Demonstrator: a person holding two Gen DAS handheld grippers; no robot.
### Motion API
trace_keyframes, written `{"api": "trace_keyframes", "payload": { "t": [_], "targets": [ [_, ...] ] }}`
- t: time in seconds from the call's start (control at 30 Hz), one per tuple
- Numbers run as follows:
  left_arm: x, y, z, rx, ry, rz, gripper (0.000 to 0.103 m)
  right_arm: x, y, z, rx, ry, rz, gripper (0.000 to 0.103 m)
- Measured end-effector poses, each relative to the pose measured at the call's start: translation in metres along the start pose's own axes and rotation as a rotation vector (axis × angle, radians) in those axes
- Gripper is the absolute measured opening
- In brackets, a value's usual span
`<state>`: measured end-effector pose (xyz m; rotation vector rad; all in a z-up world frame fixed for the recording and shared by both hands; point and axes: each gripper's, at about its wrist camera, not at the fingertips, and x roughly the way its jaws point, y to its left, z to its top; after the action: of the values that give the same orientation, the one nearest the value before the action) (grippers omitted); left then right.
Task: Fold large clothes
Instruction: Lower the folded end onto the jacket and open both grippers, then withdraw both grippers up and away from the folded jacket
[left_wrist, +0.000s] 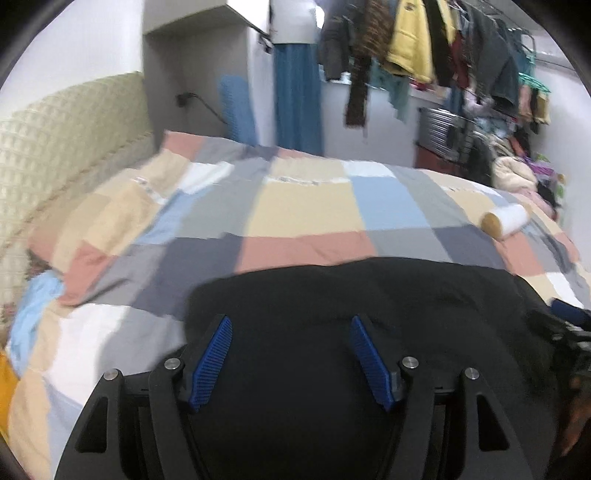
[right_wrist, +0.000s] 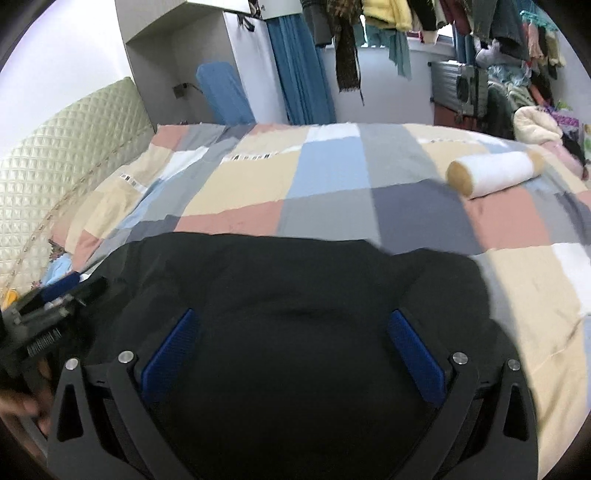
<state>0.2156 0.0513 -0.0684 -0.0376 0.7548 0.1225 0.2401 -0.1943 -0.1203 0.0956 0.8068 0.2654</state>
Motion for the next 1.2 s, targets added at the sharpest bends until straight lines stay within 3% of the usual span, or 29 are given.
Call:
{"api": "trace_keyframes", "payload": {
  "t": [0.13, 0.23, 0.3, 0.6, 0.83, 1.0, 1.07, 1.2],
  "targets": [
    [0.001, 0.023, -0.008, -0.024, 0.024, 0.025, 0.067, -0.02, -0.024, -0.007, 0.002, -0.01, -0.058, 0.103],
    [0.003, 0.025, -0.02, 0.004, 0.019, 0.082, 0.067, -0.023, -0.031, -0.02, -0.062, 0.011, -0.163, 0.103],
    [0.003, 0.023, -0.024, 0.029, 0.014, 0.08, 0.067, -0.023, -0.029, -0.027, -0.118, 0.016, -0.196, 0.103],
    [0.023, 0.032, -0.038, -0.017, 0.024, 0.023, 0.067, 0.007, -0.04, -0.039, -0.036, 0.013, -0.169, 0.103],
    [0.022, 0.027, -0.044, -0.006, -0.003, 0.054, 0.069, 0.01, -0.039, -0.044, -0.02, -0.012, -0.158, 0.103],
    [0.002, 0.023, -0.041, 0.016, -0.028, 0.081, 0.07, -0.01, -0.042, -0.045, 0.015, -0.045, -0.153, 0.103],
    [-0.014, 0.023, -0.04, 0.014, -0.055, 0.079, 0.079, -0.024, -0.044, -0.045, 0.054, -0.06, -0.125, 0.103],
    [-0.059, 0.026, -0.03, -0.029, -0.088, 0.028, 0.082, -0.07, -0.036, -0.038, 0.069, -0.135, -0.08, 0.103]
  ]
}}
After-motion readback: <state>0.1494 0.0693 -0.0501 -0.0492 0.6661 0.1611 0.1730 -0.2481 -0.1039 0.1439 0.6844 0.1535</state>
